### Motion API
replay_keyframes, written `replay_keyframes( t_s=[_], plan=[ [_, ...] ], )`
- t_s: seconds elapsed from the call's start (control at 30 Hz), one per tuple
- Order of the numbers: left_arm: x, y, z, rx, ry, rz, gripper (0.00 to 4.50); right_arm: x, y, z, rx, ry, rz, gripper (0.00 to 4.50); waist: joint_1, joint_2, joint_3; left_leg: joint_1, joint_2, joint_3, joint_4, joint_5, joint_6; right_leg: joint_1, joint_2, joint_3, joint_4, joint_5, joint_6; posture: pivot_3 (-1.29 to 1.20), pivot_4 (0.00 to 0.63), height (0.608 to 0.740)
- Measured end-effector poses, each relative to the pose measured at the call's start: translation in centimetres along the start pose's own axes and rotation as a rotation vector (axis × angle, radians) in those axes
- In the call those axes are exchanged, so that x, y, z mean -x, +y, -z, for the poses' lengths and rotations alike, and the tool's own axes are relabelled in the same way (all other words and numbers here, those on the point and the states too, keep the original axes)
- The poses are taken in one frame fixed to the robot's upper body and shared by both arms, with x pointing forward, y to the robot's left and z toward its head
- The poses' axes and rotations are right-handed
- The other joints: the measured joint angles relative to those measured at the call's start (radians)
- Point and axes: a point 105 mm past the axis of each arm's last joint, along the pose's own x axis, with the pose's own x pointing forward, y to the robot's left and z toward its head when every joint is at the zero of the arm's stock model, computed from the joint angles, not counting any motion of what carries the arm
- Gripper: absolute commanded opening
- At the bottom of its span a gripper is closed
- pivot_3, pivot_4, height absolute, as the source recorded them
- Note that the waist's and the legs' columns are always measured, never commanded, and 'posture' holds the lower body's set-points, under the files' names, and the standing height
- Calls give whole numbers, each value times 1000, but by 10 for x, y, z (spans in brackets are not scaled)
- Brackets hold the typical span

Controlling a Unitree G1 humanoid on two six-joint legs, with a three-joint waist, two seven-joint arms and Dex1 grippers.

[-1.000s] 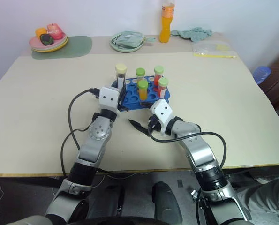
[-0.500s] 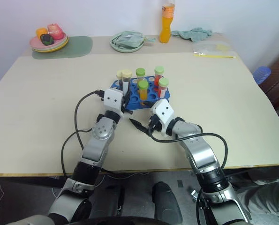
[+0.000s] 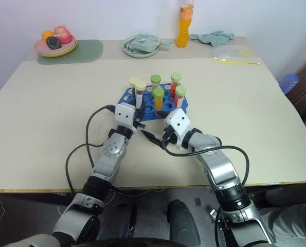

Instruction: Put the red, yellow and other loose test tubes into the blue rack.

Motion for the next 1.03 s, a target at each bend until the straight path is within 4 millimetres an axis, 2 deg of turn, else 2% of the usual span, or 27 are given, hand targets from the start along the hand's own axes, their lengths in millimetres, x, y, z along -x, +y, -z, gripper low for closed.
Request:
replay_keyframes(
  t_s=[0.03,0.07,0.13,0.2,0.3,0.43,0.5,0.6,0.7,0.83,1.03],
  plan=[
    [0,-1,-1,4,-6,2,4150,0,0,0,0,0,-1,4500,-1,0,0,0,0,0,0,0,0,0,0,0,0,0,0,0,150,740],
    [0,0,-4,20,-22,-1,4399,0,0,0,0,1,-4,4500,-1,0,0,0,0,0,0,0,0,0,0,0,0,0,0,0,150,740],
    [4,4,-12,42,-50,-9,4399,2,0,0,-9,4,-23,4500,-6,0,0,0,0,0,0,0,0,0,0,0,0,0,0,0,150,740],
    [17,12,-20,68,-81,-15,4399,12,-5,-2,-11,20,-49,4500,-6,0,0,0,1,0,-1,0,1,0,0,0,0,0,0,0,150,740],
    [45,36,-23,65,-53,-13,4399,33,-20,-5,-6,48,-55,4500,-6,0,0,0,1,0,-1,0,1,0,1,0,0,0,0,0,150,740],
    [84,63,-32,42,24,33,4399,66,-35,6,-10,139,-43,4500,-3,0,0,0,1,0,0,-1,1,0,0,0,-1,0,0,0,150,740],
    [109,79,-30,18,113,59,4399,84,-49,15,-12,194,0,4500,-3,1,0,1,1,1,0,-1,2,1,0,0,-1,0,0,0,150,740],
    [152,115,-16,-2,295,29,4399,117,-81,22,-27,252,124,4500,-5,2,1,1,2,2,0,-1,2,1,1,0,-1,-1,-1,0,150,740],
    [177,139,-17,-6,374,-7,4399,131,-95,23,-28,261,177,4500,-5,2,1,2,3,2,0,-1,2,1,1,0,-1,-2,-3,0,150,740],
    [192,160,-25,-44,399,-63,4399,139,-101,35,-49,282,200,4500,-3,2,1,2,3,3,0,-1,2,2,1,1,-2,-2,-3,0,150,740],
    [198,162,-22,-35,415,-109,4399,132,-99,44,-46,288,183,4500,-7,2,1,2,3,3,0,-1,2,2,1,1,-2,-2,-3,0,150,740]
  ],
)
